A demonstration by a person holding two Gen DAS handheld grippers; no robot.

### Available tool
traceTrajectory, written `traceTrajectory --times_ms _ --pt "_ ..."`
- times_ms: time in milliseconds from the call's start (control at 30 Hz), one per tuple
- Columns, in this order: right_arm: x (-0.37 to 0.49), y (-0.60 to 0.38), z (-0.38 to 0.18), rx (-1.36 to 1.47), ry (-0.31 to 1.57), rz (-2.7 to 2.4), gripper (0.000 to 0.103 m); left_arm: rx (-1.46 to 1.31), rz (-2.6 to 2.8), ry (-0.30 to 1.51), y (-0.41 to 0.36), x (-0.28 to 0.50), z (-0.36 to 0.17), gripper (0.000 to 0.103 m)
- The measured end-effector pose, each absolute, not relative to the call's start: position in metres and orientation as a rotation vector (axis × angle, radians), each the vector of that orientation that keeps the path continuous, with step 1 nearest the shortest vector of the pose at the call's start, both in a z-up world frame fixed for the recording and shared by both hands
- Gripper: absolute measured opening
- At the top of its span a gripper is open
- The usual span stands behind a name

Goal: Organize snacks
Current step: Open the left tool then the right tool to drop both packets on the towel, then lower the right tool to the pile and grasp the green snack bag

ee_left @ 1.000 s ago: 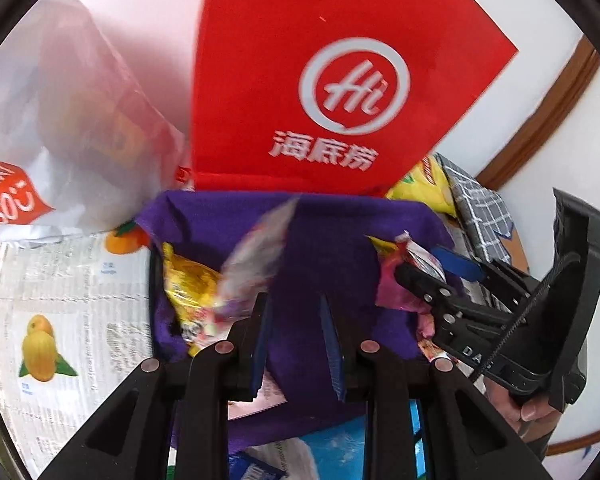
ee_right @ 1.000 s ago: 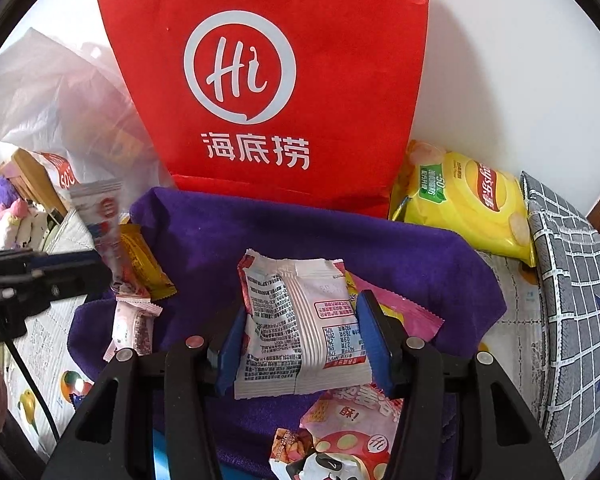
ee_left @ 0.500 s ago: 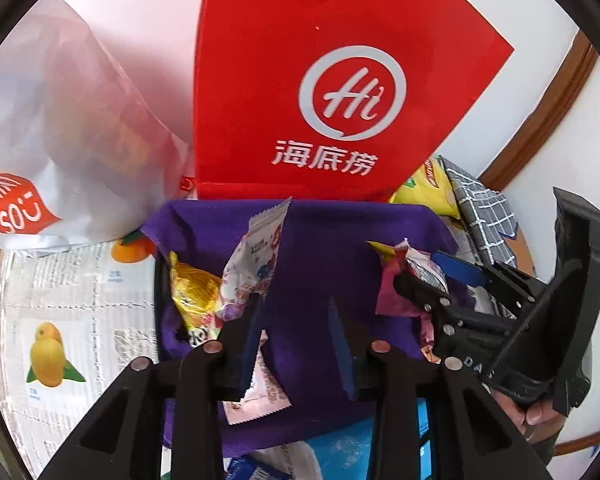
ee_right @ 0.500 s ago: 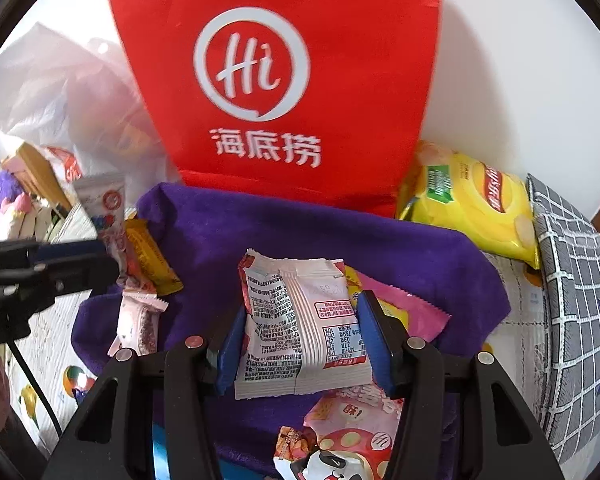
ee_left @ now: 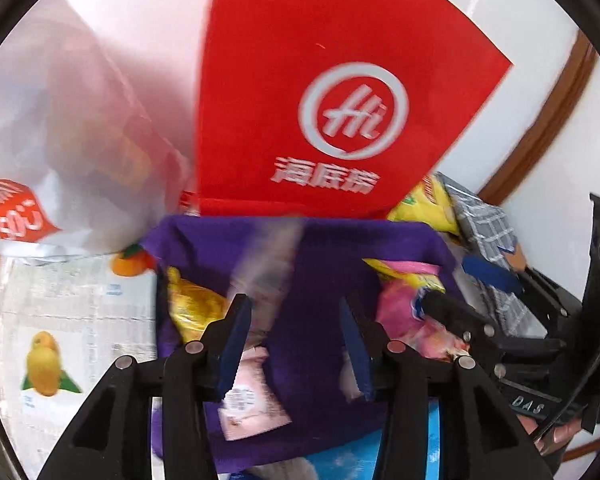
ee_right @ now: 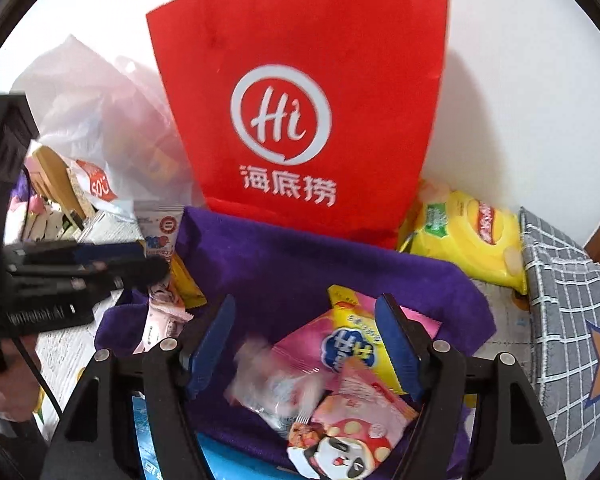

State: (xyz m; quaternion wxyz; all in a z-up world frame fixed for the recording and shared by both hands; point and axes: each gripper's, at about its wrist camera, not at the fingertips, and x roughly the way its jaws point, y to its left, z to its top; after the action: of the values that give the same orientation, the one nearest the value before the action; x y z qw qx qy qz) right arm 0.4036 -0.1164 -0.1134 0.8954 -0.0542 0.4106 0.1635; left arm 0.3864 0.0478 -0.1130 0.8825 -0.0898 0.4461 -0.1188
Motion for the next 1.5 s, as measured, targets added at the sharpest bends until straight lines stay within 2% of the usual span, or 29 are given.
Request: traceTrajectory --times_ms 333,600,733,1067,1300,1500 --pt "0.393 -0.136 -0.093 -0.049 0.819 0.293 0.072 -0.182 -0.272 0.914 0.041 0.377 -0.103 0.041" --pt "0.346 -0.145 -0.079 -0.076 0.792 0.243 0.072 -0.141 -0.197 0.890 0.045 0.358 -0.080 0.041" --pt "0.321 -0.154 -0.082 -0.091 0.811 0.221 0.072 -0.130 -0.189 0.880 0.043 0.340 -0.070 0.046" --pt "0.248 -0.161 -0.117 -0.030 0.907 0.286 0.072 -0.080 -0.150 0.912 0.048 0.272 -0.079 0.059" --pt "0.203 -0.126 -0.158 -0.090 0.950 0.362 0.072 -0.098 -0.119 0.933 0.070 0.230 -0.097 0.060" --pt "0.198 -0.110 -0.191 -0.085 0.994 0.333 0.072 -0.099 -0.092 0.955 0.085 0.202 -0.116 0.061"
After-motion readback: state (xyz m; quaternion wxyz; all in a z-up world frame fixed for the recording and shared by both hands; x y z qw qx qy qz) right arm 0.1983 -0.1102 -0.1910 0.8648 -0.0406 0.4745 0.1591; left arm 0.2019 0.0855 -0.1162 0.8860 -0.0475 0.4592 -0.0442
